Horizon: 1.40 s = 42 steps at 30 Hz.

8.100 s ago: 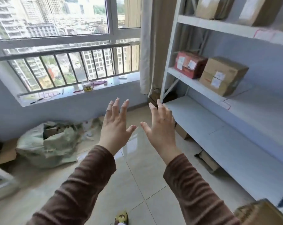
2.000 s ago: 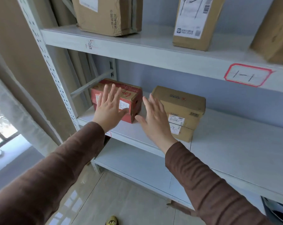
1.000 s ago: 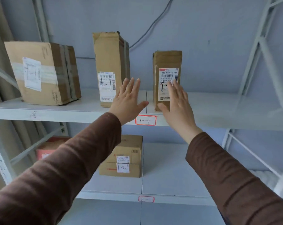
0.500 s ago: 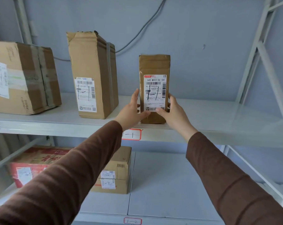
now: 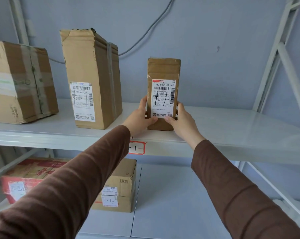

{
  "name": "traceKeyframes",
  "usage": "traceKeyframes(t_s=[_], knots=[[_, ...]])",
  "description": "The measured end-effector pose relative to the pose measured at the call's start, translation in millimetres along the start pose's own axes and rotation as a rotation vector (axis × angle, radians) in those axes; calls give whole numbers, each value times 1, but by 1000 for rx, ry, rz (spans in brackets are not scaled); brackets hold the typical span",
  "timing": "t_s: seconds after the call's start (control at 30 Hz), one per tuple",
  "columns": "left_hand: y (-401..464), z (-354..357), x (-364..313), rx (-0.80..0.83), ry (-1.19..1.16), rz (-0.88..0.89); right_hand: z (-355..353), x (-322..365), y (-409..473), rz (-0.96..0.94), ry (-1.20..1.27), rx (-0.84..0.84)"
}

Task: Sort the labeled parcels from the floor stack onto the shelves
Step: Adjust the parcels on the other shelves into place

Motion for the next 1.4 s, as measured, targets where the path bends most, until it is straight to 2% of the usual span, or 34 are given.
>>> traceKeyframes(t_s=[0.5, 0.67, 0.83, 0.93, 1.1, 1.2, 1.27, 1.4], knots=[[-4, 0, 1, 19, -21, -14, 0, 0, -5, 12, 0, -6], [-18, -12, 3, -18, 14, -31, -8, 14, -18, -88, -9, -143], [-61, -40, 14, -205, 90, 51, 5, 48, -43, -382, -4, -260], [-88, -61, 30, -328, 134, 71, 34, 74, -53, -503, 7, -234], [-112, -105, 85, -561, 187, 97, 93, 104, -51, -526, 104, -114], [-116, -131, 120, -667, 191, 53, 128, 114, -38, -408, 169, -4], [-109, -141, 147, -630, 134, 5, 149, 116, -26, -297, 203, 65], [-78, -144, 188, -314, -56, -123, 179, 117, -6, -136, 175, 122]])
Point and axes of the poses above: each hand's wrist, its own y-axis towards the middle knuckle, its own z-axis out of the palm, x = y × z, the point moved 5 cm from there along y, towards the middle knuckle, and after that the axes turned 14 degrees about y, right-handed, at the moved point
